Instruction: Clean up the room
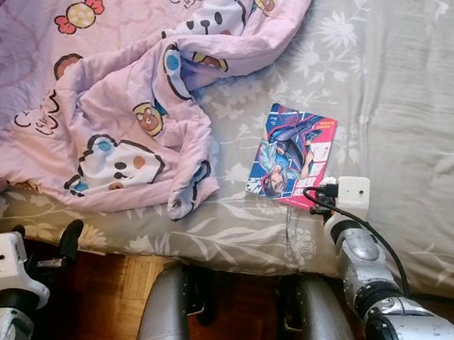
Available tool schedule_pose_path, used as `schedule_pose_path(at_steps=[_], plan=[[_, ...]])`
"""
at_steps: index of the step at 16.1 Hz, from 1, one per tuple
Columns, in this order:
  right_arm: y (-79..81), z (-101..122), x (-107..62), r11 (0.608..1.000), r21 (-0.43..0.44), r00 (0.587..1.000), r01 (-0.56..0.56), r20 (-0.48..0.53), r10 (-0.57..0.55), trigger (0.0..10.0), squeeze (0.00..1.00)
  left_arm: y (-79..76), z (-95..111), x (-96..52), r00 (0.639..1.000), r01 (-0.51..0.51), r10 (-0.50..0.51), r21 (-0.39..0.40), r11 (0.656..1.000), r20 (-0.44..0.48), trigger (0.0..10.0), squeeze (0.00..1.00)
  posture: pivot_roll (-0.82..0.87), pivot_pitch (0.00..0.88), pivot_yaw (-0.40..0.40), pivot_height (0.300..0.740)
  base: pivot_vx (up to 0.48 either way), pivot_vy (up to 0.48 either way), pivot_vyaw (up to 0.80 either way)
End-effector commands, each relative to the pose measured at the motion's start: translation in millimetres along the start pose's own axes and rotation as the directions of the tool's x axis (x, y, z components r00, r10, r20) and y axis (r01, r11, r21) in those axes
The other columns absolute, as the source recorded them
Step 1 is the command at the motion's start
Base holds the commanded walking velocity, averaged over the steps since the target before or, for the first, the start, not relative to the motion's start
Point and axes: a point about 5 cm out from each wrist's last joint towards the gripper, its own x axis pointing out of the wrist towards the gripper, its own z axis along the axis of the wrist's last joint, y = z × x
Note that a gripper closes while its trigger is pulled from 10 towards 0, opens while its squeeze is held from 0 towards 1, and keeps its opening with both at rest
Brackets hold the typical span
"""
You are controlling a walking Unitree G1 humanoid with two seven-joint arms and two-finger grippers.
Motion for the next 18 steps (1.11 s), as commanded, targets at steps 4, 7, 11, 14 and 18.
schedule_pose_path(at_steps=[4,7,11,14,18], plan=[[-0.8,-21.1,-7.7,0.999,0.029,0.998,0.014,-0.064,-0.012,0.0,0.0,7.5,-8.4,-5.3,0.999,-0.016,0.017,0.023,1.0,-0.05,10.0,0.0,0.32,0.689,0.046,0.652,0.0,0.0,0.0],[4.0,-15.2,-4.2,0.999,0.042,0.999,0.015,-0.051,-0.012,0.0,0.0,14.3,-8.4,0.5,0.999,-0.026,0.028,0.036,0.999,-0.044,10.0,0.0,0.34,0.648,0.052,0.652,0.0,0.0,0.0],[-3.7,-6.5,-2.2,0.998,0.05,0.999,0.04,-0.02,-0.039,0.0,0.0,12.9,-15.9,9.7,0.999,-0.023,0.024,0.034,0.999,-0.044,10.0,0.0,0.3,0.549,0.025,0.652,0.0,0.0,0.0],[-18.3,-2.7,-4.9,0.995,0.057,0.997,0.078,0.022,-0.08,10.0,0.0,14.9,-36.3,11.5,0.996,-0.032,0.034,0.025,0.999,-0.088,10.0,0.0,0.25,0.437,-0.005,0.652,0.0,0.0,0.0],[-37.1,-23.3,-21.3,0.993,0.048,0.994,0.104,0.022,-0.106,10.0,0.0,13.2,-75.2,4.9,0.98,-0.085,0.08,-0.017,0.996,-0.182,10.0,0.0,0.21,0.31,-0.034,0.652,0.0,0.0,0.0]])
